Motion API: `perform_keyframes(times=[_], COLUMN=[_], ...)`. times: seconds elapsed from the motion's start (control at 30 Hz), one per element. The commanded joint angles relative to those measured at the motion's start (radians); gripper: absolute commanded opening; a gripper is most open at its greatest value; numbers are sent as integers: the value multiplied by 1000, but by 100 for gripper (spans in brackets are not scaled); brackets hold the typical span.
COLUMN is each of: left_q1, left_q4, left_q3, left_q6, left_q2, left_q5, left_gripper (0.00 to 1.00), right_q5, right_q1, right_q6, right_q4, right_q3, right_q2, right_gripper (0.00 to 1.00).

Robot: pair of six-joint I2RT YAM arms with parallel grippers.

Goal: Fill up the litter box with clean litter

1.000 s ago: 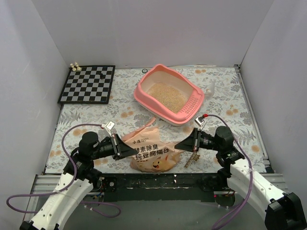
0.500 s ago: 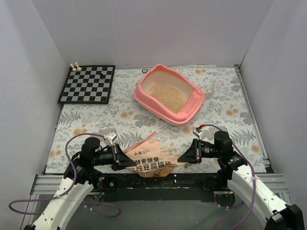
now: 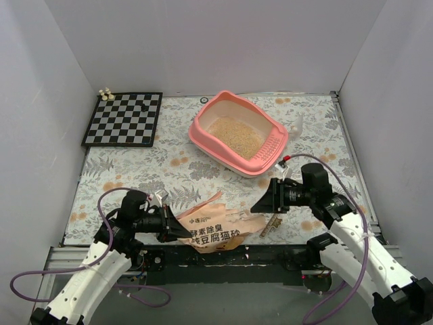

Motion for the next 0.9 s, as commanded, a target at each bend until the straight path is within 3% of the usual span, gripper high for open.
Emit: perform_keyframes(times=[0.0, 0.13, 0.4, 0.5, 0.87], left_q1=[3, 3, 3, 3, 3], left_q4=[-52, -31, -49, -45, -55], left_q3=[42, 65, 98, 100, 109], left_q6=[38, 38, 100, 100, 121], left_q2=[24, 50, 135, 144, 169], left_q5=[-14, -11, -26, -26, -29], left_gripper=[0, 0, 0, 0, 0], right_q5=[68, 109, 284, 347, 444], right_q1=[11, 121, 549, 649, 803], right_q6=[-235, -306, -516, -608, -861], right_q4=[-76, -41, -26, -64, -55], right_q3=[185, 285, 497, 554, 505], right_q2=[52, 125, 336, 433, 430], right_gripper=[64, 66, 67, 67, 69])
